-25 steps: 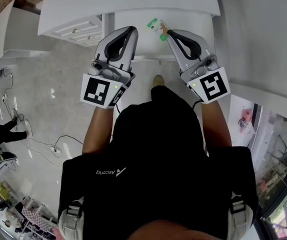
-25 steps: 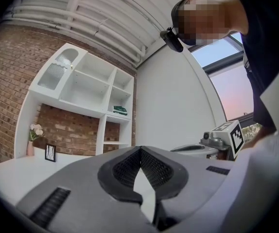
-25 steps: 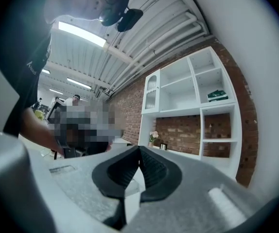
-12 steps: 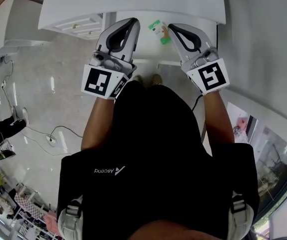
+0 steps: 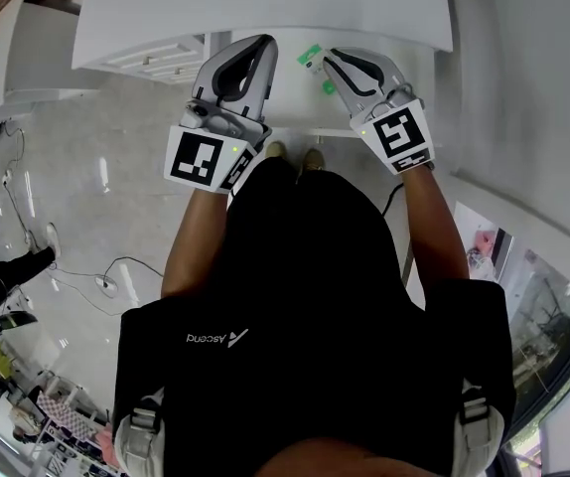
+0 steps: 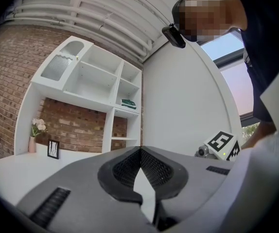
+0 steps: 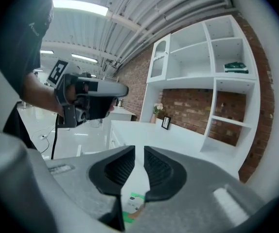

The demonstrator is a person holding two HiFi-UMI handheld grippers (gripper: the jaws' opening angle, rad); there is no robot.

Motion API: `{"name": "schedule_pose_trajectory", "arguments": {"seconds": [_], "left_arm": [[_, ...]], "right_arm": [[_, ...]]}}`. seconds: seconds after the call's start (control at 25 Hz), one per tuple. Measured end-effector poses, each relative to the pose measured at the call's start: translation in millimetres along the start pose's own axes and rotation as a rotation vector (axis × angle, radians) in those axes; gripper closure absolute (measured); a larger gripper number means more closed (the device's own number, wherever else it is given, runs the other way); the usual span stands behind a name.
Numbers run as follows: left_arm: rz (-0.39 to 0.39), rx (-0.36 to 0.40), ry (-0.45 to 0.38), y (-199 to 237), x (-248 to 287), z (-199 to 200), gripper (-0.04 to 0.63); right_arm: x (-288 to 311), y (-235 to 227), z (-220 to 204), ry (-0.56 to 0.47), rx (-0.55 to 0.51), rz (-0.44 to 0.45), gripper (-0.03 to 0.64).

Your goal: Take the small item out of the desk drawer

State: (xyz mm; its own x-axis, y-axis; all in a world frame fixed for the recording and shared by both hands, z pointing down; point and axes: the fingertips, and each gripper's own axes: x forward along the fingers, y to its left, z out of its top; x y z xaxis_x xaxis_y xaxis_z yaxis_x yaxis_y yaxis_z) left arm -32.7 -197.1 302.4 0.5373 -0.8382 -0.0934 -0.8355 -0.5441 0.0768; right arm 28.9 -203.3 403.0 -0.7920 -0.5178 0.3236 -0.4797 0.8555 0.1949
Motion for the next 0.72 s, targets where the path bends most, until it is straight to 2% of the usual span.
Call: {"name": "schedule_pose_trajectory", "arguments": {"seconds": [0.36,0.56,0.72], "left_arm": [[-0.003,-0.018,0.008,26,-1,-5,0.597],[-0.013,-0.044,-0.026,32,3,0,0.597],[-0.005,-0.033,0.01,43,3,-7,0.597]], "right_arm": [[42,7,-82,0.248,0.061,0.068,0.451],[58,10,-114,0.34,0.107,0.083,0.382],[73,11,-139,0.412,0.13,0.088,0.34]]}}
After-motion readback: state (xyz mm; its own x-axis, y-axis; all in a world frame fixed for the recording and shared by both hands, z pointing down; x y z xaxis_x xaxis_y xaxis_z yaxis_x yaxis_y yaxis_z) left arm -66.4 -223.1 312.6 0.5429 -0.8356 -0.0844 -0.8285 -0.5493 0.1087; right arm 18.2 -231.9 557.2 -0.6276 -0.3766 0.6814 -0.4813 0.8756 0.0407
